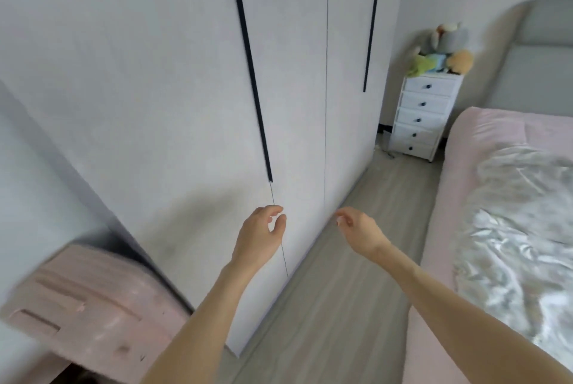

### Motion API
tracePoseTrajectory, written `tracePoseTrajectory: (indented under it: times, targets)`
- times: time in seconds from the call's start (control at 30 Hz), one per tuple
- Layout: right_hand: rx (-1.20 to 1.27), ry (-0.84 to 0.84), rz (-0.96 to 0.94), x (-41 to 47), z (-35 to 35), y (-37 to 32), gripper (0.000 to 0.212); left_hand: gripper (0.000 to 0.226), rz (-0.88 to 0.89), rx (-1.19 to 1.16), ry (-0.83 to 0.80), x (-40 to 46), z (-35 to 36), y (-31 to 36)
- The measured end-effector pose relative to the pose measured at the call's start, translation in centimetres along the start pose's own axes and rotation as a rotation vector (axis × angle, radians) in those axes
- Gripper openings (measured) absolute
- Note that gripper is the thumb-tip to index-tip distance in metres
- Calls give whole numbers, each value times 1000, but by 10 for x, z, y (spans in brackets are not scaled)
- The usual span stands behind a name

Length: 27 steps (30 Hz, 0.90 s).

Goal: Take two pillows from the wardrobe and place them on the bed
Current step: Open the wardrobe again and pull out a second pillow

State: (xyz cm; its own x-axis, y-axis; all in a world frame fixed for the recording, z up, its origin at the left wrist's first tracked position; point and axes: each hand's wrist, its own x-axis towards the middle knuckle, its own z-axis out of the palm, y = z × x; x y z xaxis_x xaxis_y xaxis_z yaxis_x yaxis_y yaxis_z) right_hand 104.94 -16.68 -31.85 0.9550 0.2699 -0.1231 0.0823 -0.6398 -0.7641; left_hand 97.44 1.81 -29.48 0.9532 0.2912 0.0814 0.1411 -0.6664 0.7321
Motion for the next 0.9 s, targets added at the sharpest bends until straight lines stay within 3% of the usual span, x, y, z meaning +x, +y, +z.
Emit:
tracePoseTrajectory:
  times: [0.17,0.33,0.53,0.67,0.9]
  targets:
    - [4,157,117,88,-50,13,28,25,105,-53,-128,136,39,28]
    - [11,315,276,163,-112,74,27,25,227,-91,-288,253,122,85]
    - [37,346,324,279,-184,150,25,26,284,-75,-401,369,233,143]
    - [6,305,333,374,-255,184,28,26,250,-61,-341,476,282,203]
    - [-22,214,197,542,-344,191,28,21,185,124,-59,644,319,270]
